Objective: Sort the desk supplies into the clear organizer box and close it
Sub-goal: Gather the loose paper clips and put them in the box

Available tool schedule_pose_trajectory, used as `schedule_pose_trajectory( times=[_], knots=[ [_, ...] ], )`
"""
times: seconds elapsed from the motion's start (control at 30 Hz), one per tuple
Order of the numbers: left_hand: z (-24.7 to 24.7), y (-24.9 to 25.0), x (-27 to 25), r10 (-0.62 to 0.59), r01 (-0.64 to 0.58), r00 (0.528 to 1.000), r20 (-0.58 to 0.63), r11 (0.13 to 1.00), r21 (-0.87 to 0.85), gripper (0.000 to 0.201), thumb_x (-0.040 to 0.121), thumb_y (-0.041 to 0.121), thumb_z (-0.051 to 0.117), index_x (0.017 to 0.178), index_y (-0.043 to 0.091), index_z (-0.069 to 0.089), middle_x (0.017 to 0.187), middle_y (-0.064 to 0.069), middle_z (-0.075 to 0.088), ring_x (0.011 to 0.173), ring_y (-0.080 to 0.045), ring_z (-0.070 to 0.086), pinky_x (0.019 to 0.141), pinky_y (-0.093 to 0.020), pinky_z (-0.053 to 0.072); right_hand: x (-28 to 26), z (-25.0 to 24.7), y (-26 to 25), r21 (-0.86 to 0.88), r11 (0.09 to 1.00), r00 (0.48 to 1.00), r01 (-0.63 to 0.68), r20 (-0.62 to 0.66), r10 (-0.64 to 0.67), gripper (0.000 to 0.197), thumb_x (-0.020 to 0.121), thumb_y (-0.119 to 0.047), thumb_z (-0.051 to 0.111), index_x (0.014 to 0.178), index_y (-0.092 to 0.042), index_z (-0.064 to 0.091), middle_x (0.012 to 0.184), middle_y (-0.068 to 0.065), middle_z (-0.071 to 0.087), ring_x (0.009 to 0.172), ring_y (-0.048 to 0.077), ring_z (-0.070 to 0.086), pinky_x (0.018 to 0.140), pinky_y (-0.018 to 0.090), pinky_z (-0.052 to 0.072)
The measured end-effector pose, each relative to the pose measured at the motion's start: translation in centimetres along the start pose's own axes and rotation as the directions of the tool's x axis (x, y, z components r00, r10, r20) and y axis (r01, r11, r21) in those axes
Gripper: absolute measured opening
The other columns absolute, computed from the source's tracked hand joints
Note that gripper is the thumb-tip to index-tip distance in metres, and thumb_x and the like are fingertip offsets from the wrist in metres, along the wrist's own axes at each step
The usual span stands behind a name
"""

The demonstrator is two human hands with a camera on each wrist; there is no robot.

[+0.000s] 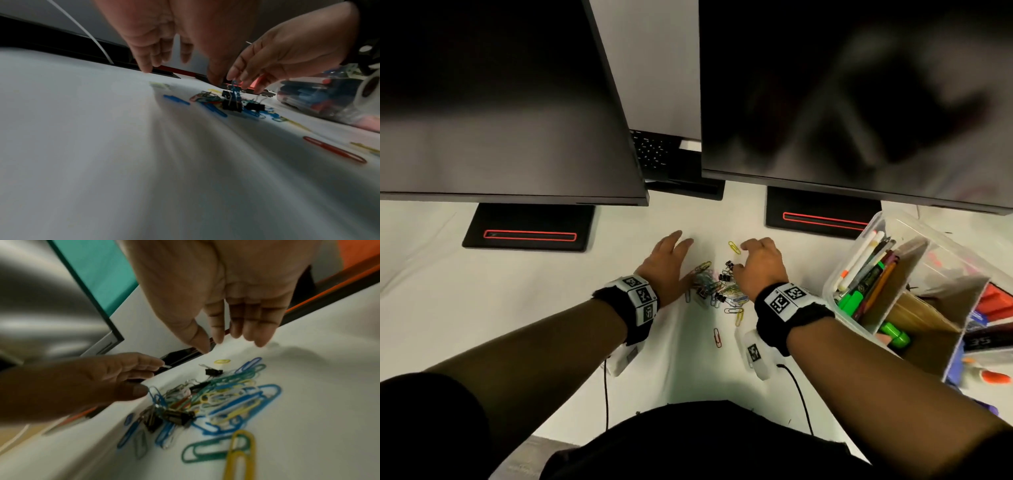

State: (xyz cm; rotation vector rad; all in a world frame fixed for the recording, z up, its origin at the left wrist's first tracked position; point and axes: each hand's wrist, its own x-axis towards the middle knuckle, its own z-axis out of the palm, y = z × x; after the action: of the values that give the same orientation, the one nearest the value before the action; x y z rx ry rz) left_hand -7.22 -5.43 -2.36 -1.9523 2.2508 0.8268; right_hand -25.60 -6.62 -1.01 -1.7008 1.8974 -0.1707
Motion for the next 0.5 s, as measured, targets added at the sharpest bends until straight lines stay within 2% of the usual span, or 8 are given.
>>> schedule_pose_trajectory(
  times=[0.07, 0.13, 0.27, 0.4, 0.5],
  knots=[
    [0.1, -0.2, 0.4, -0.098, 0.098, 0.994, 0.044, 0.995, -0.004, 0.079, 0.093, 0.04, 0.05, 0.151, 0.014, 0.003, 0.16, -0.007, -0.004, 0.148, -0.024, 0.002, 0.121, -0.036, 0.013, 0.4, 0.4, -0.7, -0.055, 0.998, 0.992, 0.021, 0.127, -0.014, 0.059, 0.086, -0.01, 0.053, 0.142, -0.007, 0.034, 0.147, 0.01, 0.03, 0.136, 0.028, 0.032, 0.112, 0.031, 0.03],
    [0.5, -0.3, 0.8, -0.126, 0.121, 0.986, 0.111, 0.991, 0.051, 0.08, 0.094, 0.043, 0.044, 0.15, 0.009, -0.002, 0.159, -0.011, -0.007, 0.148, -0.027, -0.004, 0.122, -0.039, 0.008, 0.5, 0.8, -1.2, -0.119, 0.988, 0.963, 0.095, 0.262, -0.061, 0.069, 0.086, -0.007, 0.053, 0.147, -0.004, 0.021, 0.154, 0.01, 0.019, 0.143, 0.026, 0.019, 0.118, 0.031, 0.021],
    [1.2, 0.4, 0.6, -0.006, -0.037, 0.976, 0.218, 0.981, 0.192, 0.076, 0.097, 0.039, 0.039, 0.149, 0.005, -0.003, 0.159, -0.014, -0.009, 0.147, -0.031, -0.007, 0.122, -0.042, 0.006, 0.0, 1.3, -1.0, -0.178, 0.95, 0.892, 0.257, 0.422, -0.162, 0.073, 0.088, -0.003, 0.05, 0.15, -0.006, 0.011, 0.16, 0.007, 0.004, 0.148, 0.024, 0.005, 0.122, 0.034, 0.013],
    [2.2, 0.2, -0.4, 0.131, -0.189, 0.962, 0.238, 0.953, 0.237, 0.067, 0.099, 0.036, 0.032, 0.15, 0.006, 0.001, 0.159, -0.013, -0.005, 0.148, -0.029, -0.005, 0.121, -0.042, 0.008, -1.8, 1.4, 0.3, -0.208, 0.914, 0.857, 0.35, 0.464, -0.223, 0.068, 0.09, -0.003, 0.045, 0.151, -0.01, 0.015, 0.161, 0.004, 0.003, 0.149, 0.022, 0.006, 0.122, 0.034, 0.013],
    [2.9, -0.2, -1.5, 0.153, -0.232, 0.951, 0.268, 0.928, 0.293, 0.067, 0.099, 0.037, 0.032, 0.15, 0.005, 0.002, 0.159, -0.013, -0.004, 0.148, -0.028, -0.003, 0.121, -0.041, 0.009, -3.6, 1.3, 1.2, -0.239, 0.89, 0.841, 0.388, 0.488, -0.235, 0.069, 0.091, -0.004, 0.043, 0.151, -0.012, 0.012, 0.161, 0.003, 0.0, 0.149, 0.022, 0.004, 0.121, 0.033, 0.009]
  ],
)
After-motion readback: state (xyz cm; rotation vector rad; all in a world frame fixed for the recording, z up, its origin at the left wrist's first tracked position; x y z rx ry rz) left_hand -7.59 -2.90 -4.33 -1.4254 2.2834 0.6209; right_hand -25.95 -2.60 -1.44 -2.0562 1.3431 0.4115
